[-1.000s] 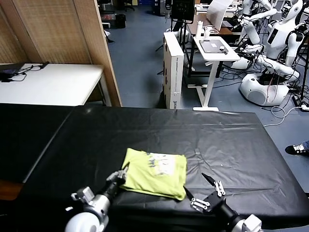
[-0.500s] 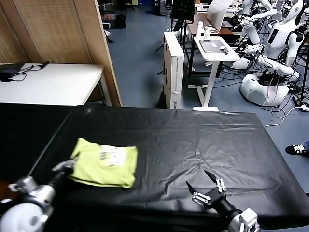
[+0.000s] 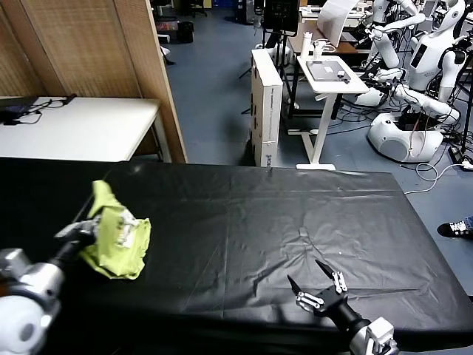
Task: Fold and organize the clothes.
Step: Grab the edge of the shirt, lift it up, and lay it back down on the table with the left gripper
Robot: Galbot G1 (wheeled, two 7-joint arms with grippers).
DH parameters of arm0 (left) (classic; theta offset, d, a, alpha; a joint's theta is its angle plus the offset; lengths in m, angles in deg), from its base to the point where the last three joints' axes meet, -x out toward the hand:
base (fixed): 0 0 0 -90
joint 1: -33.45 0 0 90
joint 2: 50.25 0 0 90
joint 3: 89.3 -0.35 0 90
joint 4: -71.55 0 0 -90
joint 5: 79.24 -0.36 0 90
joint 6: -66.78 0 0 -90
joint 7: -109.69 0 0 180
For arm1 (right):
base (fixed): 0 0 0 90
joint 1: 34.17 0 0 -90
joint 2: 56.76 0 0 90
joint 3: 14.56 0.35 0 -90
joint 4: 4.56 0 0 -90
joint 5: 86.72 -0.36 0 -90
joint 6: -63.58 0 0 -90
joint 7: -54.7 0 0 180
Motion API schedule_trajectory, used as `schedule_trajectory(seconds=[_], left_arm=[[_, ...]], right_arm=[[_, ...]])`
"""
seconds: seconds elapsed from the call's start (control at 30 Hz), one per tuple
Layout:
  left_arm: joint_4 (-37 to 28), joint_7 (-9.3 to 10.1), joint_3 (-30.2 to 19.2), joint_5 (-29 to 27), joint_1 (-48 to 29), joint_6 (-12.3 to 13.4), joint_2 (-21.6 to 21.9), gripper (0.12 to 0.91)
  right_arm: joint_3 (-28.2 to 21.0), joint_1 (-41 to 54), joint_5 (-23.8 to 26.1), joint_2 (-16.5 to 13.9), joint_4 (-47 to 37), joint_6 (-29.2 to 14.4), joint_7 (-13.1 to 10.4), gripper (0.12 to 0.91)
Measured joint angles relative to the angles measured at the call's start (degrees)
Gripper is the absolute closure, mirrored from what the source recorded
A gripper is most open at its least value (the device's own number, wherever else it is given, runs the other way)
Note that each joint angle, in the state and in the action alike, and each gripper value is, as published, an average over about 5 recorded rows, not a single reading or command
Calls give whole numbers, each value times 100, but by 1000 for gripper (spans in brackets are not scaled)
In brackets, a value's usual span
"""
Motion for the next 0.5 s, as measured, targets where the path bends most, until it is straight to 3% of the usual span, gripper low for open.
schedule_trajectory(seconds=[0.17,0.33,0.4,0.5], left_arm=[[-469,8,-1040,-153,-100,67,-572,847],[-842,14,-1522,-268,-249,104,-794,842],[-880,10,-1598,-297,-293,99,-797,796],[-835,-49,-1630,-381,-295,97,-753,638]], right_arm=[[-48,41,37,67,-31,26,-19,118],[-161,168,-210,53,-20,196,-21,118],[-205,230,-420,13,10,332,-23,118],[-257,324,-825,-64,87,587,-88,118]])
